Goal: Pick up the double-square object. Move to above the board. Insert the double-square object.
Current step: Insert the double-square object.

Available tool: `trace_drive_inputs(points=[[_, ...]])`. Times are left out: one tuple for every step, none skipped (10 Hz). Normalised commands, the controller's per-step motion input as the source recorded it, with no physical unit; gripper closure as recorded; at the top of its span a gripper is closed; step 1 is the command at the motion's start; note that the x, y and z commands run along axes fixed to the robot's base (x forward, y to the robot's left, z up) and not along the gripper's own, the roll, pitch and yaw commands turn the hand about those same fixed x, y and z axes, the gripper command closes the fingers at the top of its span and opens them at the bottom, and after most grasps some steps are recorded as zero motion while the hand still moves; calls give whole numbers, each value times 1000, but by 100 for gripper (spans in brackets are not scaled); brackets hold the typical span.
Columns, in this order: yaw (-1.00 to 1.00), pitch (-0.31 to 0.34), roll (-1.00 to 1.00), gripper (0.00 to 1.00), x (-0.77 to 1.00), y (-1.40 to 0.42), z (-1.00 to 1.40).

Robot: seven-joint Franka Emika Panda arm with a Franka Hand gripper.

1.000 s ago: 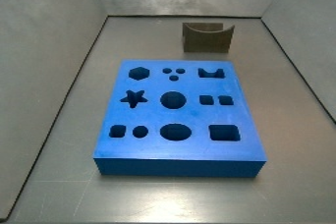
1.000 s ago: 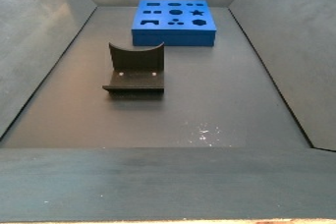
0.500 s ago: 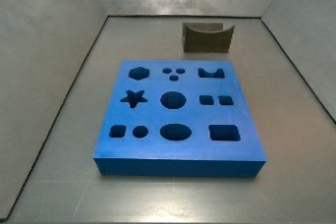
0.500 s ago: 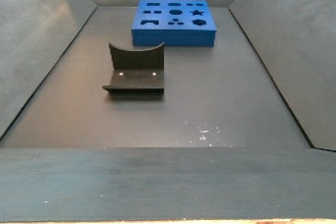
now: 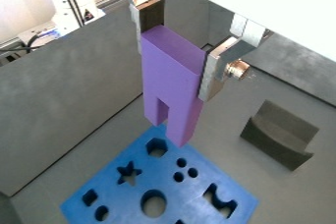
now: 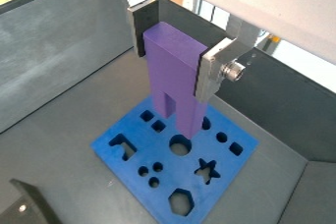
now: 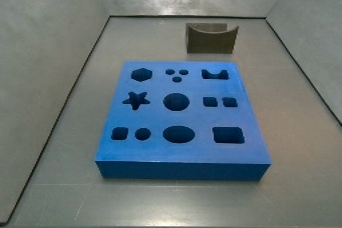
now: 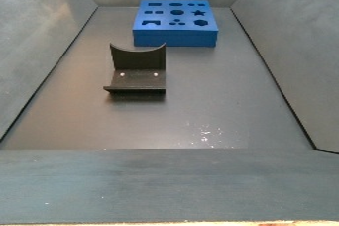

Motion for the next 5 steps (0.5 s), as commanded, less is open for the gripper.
trace_drive_inputs(points=[[0, -11, 0, 100, 0, -6, 0], [146, -240, 160, 100, 0, -160, -163], [137, -200, 194, 100, 186, -203, -243], [120, -183, 214, 100, 269, -243, -289], [89, -114, 220, 100, 386, -171, -366]])
